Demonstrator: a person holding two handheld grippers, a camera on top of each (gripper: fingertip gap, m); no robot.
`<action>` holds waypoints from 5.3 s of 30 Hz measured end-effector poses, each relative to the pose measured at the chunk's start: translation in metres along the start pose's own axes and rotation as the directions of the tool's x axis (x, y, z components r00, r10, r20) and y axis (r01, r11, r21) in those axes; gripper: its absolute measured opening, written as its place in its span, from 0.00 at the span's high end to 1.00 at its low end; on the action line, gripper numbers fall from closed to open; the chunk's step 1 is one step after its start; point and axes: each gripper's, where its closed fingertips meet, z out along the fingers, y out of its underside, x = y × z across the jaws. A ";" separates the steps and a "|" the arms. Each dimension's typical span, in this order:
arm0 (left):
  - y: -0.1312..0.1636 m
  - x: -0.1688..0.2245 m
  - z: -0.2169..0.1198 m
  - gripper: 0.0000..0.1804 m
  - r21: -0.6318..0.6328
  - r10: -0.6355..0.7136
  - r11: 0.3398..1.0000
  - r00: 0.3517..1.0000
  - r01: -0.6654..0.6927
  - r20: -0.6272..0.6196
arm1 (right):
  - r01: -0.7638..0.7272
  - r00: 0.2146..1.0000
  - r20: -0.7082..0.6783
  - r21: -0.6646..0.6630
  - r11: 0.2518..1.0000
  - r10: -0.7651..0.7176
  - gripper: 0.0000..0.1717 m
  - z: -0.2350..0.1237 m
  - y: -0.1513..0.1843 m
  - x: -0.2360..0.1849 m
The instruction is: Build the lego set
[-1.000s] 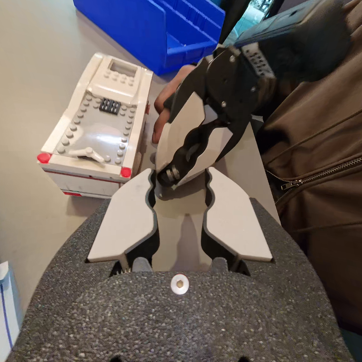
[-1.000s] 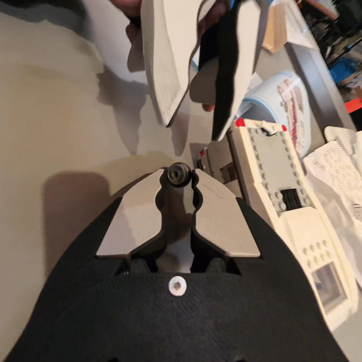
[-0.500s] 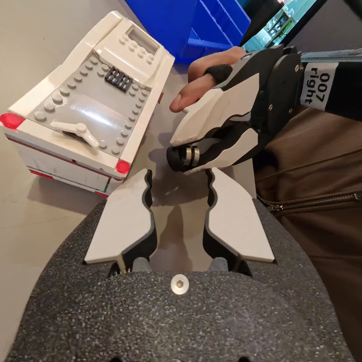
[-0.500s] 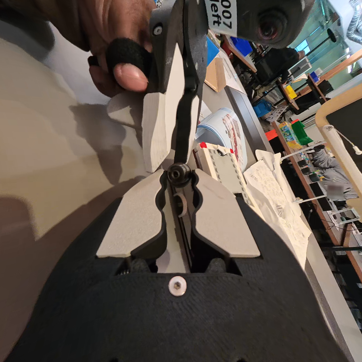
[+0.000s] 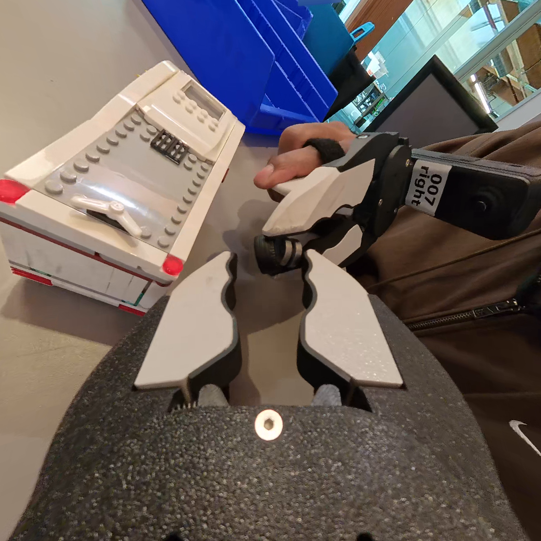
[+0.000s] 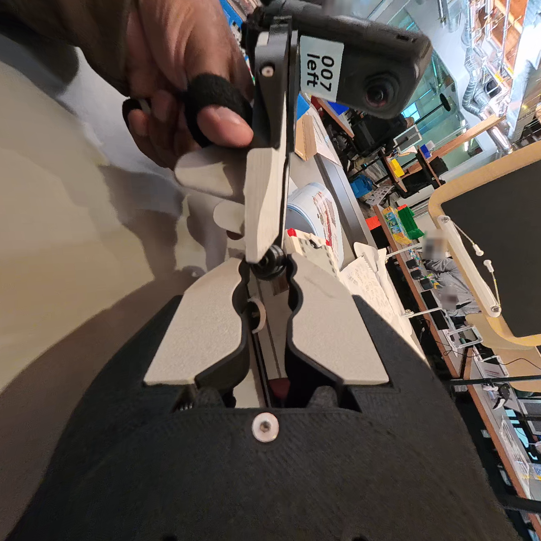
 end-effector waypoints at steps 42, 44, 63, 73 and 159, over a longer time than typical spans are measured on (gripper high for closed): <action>0.004 0.030 0.000 0.87 -0.022 0.572 0.820 0.820 -0.572 -0.022 | -0.603 0.683 0.560 0.072 0.795 0.468 0.86 -0.028 -0.018 -0.010; 0.004 0.028 0.000 0.87 -0.031 0.568 0.822 0.823 -0.568 -0.016 | -0.584 0.703 0.548 0.080 0.808 0.454 0.87 -0.028 -0.017 -0.010; -0.002 0.025 -0.002 0.89 -0.033 0.558 0.829 0.829 -0.558 0.024 | -0.615 0.689 0.535 0.074 0.785 0.489 0.85 -0.026 -0.016 -0.005; 0.001 0.033 -0.001 0.90 -0.026 0.575 0.818 0.818 -0.575 -0.013 | -0.706 0.544 0.642 0.003 0.708 0.540 0.83 -0.030 -0.019 -0.011; 0.012 0.054 0.000 0.89 0.000 0.572 0.815 0.805 -0.579 -0.155 | -0.769 0.457 0.722 0.027 0.639 0.519 0.88 -0.043 -0.037 -0.014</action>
